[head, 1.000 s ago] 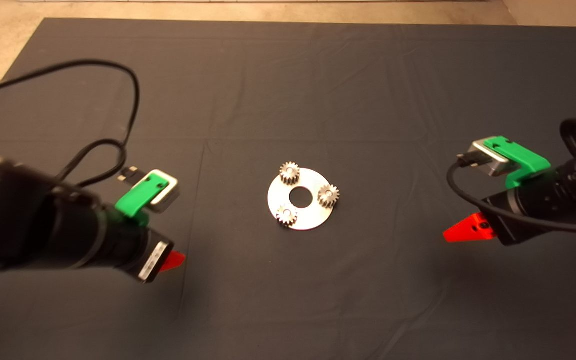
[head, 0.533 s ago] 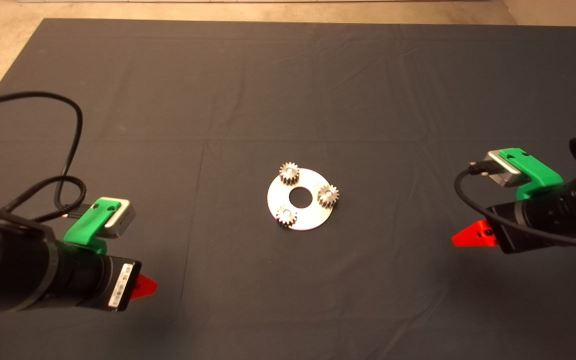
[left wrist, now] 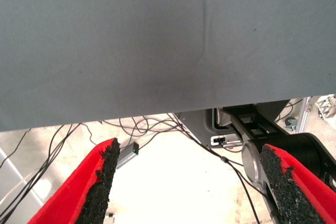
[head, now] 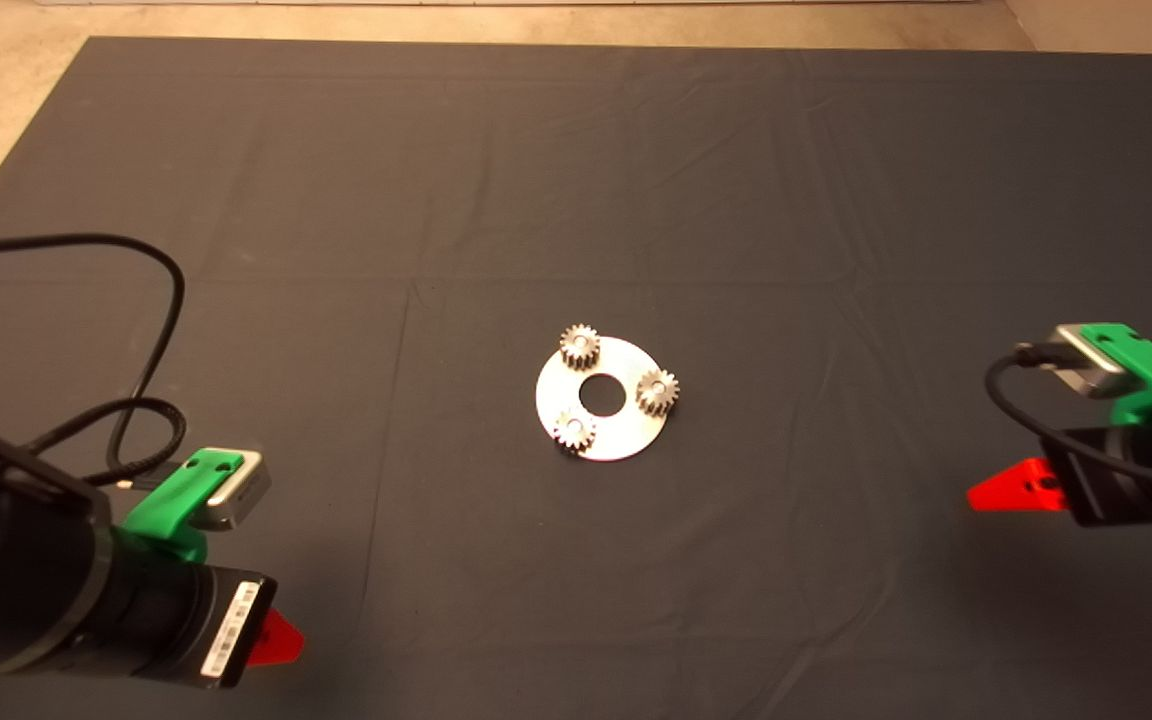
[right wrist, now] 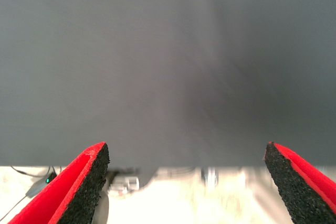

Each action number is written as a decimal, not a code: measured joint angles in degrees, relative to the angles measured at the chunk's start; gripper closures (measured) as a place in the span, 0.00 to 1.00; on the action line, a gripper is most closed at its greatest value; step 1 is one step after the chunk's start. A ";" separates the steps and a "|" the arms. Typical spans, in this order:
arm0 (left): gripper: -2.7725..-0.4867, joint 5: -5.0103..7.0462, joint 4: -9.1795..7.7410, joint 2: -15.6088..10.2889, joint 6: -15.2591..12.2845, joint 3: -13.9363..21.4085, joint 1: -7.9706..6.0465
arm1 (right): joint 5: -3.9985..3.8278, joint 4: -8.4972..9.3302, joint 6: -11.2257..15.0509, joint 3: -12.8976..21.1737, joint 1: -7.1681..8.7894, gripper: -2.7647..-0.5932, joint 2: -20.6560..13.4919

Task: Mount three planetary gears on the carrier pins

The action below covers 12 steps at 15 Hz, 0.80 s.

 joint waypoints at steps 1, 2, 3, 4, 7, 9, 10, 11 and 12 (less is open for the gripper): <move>0.39 -0.02 -0.04 0.05 -0.16 0.00 0.00 | -0.33 0.99 -0.39 0.18 -1.49 0.26 -1.81; 0.39 -0.02 -0.04 0.26 -0.41 0.00 0.00 | -0.51 1.59 -0.80 0.41 -3.01 0.26 -2.25; 0.39 -0.17 -0.12 0.72 -0.41 0.06 0.02 | -0.34 2.23 -1.00 0.57 -4.34 0.26 -2.10; 0.39 -0.17 -0.26 0.79 -0.44 0.16 0.13 | -0.01 2.42 -1.19 0.66 -5.06 0.26 -1.94; 0.39 -0.02 -0.63 0.90 -0.57 0.22 0.33 | 0.16 2.64 -1.41 0.68 -6.18 0.26 -1.92; 0.39 -0.02 -0.66 2.26 -0.83 0.22 0.33 | -0.03 2.79 -1.41 0.68 -7.12 0.26 -1.77; 0.39 -0.02 -0.66 3.30 -1.14 0.22 0.33 | -0.03 2.86 -1.39 0.71 -7.55 0.26 -1.26; 0.39 0.02 -0.66 4.54 -2.04 0.22 0.35 | -0.06 2.86 -1.02 0.71 -8.12 0.26 -0.13; 0.39 -0.02 -0.67 5.98 -2.41 0.22 0.33 | 0.01 2.84 -0.33 0.71 -8.81 0.26 1.28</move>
